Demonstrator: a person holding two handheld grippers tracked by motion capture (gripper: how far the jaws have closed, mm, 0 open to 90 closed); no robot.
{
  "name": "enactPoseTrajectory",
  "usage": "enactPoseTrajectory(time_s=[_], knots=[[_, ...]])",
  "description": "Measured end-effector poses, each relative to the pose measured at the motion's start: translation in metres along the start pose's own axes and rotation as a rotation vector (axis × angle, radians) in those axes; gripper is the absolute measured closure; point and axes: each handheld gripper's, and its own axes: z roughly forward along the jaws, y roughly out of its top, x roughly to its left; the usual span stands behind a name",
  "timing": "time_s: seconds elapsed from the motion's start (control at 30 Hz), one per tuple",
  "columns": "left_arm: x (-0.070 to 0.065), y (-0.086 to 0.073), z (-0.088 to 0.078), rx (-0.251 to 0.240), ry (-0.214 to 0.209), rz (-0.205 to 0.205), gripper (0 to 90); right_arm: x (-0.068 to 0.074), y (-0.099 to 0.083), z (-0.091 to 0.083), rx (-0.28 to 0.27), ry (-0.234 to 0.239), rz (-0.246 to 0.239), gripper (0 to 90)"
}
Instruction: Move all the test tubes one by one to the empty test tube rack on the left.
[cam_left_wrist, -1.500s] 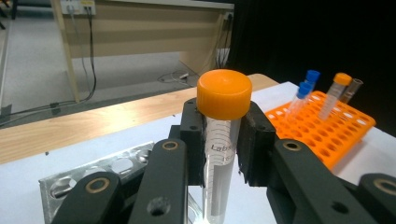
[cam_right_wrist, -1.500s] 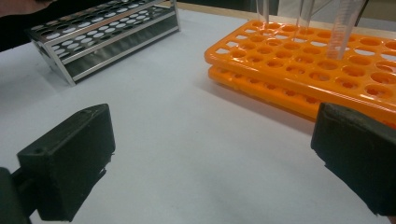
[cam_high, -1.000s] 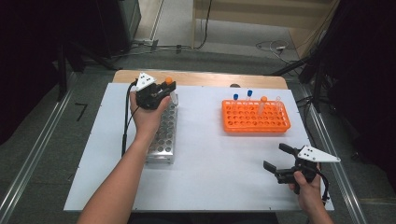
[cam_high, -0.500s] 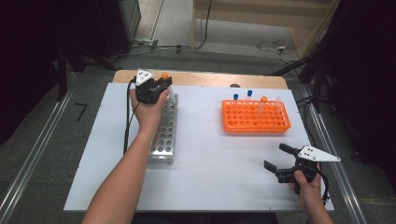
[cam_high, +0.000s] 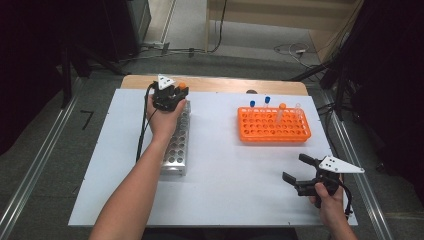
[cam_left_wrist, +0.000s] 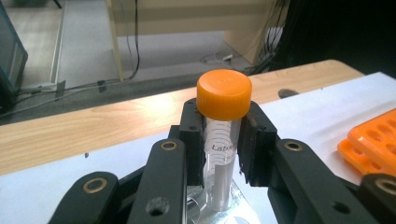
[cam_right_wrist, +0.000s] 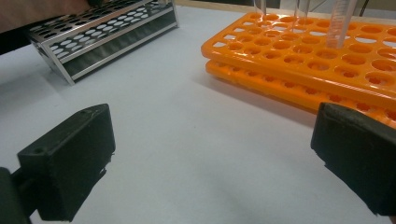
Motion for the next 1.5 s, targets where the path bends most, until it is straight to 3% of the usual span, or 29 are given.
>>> enactPoseTrajectory(time_s=[0.3, 0.53, 0.7, 0.87, 1.0, 1.17, 1.5], knots=[[0.0, 0.002, 0.004, 0.06, -0.006, -0.004, 64.4, -0.003, -0.001, -0.001, -0.002, -0.001, 0.007, 0.0], [0.001, 0.005, 0.0, 0.052, -0.026, -0.03, 54.2, -0.003, -0.001, 0.0, 0.002, -0.003, 0.011, 0.0], [-0.001, 0.007, -0.006, 0.055, -0.081, -0.031, 38.8, -0.002, -0.001, 0.0, 0.002, -0.002, 0.012, 0.0], [-0.008, 0.01, -0.017, 0.034, -0.164, -0.026, 21.2, -0.003, -0.001, 0.001, 0.005, -0.004, 0.011, 0.0], [-0.012, 0.007, -0.028, 0.018, -0.203, -0.048, 12.4, -0.003, 0.0, 0.002, 0.005, -0.004, 0.019, 0.0], [-0.019, 0.0, -0.043, 0.008, -0.235, -0.05, 4.2, -0.002, 0.0, 0.004, 0.011, -0.007, 0.014, 0.0], [-0.036, -0.01, -0.078, 0.002, -0.299, 0.002, 0.0, 0.0, 0.003, 0.008, 0.019, -0.03, 0.012, 0.0]])
